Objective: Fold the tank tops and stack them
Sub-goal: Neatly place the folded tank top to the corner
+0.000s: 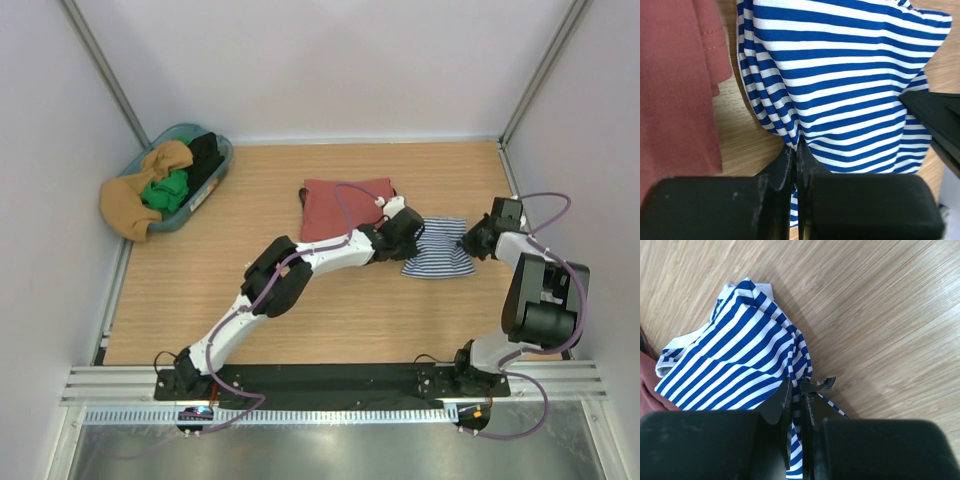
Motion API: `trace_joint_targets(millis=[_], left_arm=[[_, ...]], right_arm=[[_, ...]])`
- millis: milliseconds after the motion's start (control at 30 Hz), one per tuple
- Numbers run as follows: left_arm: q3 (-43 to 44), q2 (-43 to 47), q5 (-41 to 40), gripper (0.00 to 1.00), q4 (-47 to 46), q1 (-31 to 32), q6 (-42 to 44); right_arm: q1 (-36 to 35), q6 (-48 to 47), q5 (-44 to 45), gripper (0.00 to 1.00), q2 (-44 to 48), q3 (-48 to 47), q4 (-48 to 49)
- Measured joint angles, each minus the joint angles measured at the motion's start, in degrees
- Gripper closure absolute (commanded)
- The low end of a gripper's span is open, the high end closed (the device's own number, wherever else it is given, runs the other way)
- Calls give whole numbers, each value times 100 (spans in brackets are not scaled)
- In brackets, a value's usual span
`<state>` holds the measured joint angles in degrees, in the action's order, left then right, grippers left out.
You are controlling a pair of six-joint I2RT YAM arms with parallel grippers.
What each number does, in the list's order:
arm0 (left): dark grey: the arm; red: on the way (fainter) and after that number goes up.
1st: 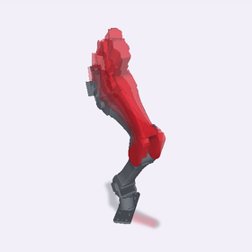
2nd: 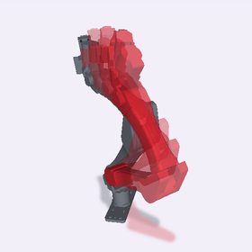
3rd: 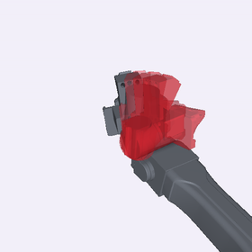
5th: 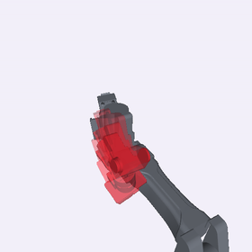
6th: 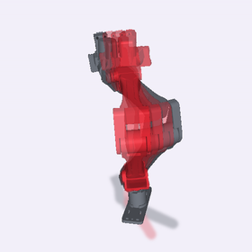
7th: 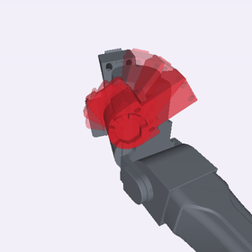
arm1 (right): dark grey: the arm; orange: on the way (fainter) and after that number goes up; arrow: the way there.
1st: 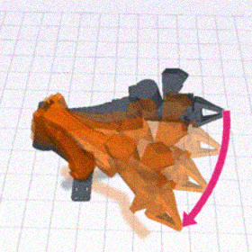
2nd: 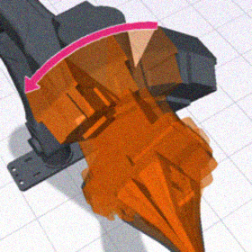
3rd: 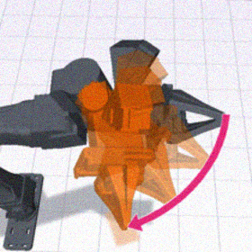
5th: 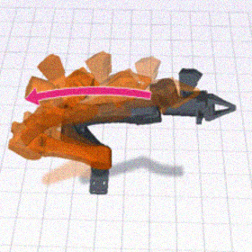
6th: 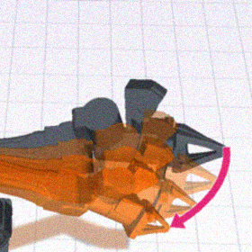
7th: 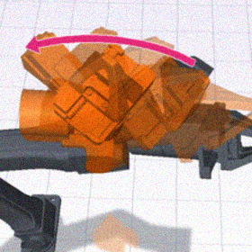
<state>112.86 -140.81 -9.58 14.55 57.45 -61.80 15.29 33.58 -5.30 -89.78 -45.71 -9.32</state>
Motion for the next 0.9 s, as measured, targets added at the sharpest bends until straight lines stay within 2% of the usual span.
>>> trace_joint_targets(millis=[500,900], left_arm=[[1598,-66,-835,100,1436,61,1484],[1801,-17,-776,100,1711,-197,1880]], right_arm=[[0,20,-280,99,315,-179,-385],[-151,72,-527,99,411,-1045,-721]])
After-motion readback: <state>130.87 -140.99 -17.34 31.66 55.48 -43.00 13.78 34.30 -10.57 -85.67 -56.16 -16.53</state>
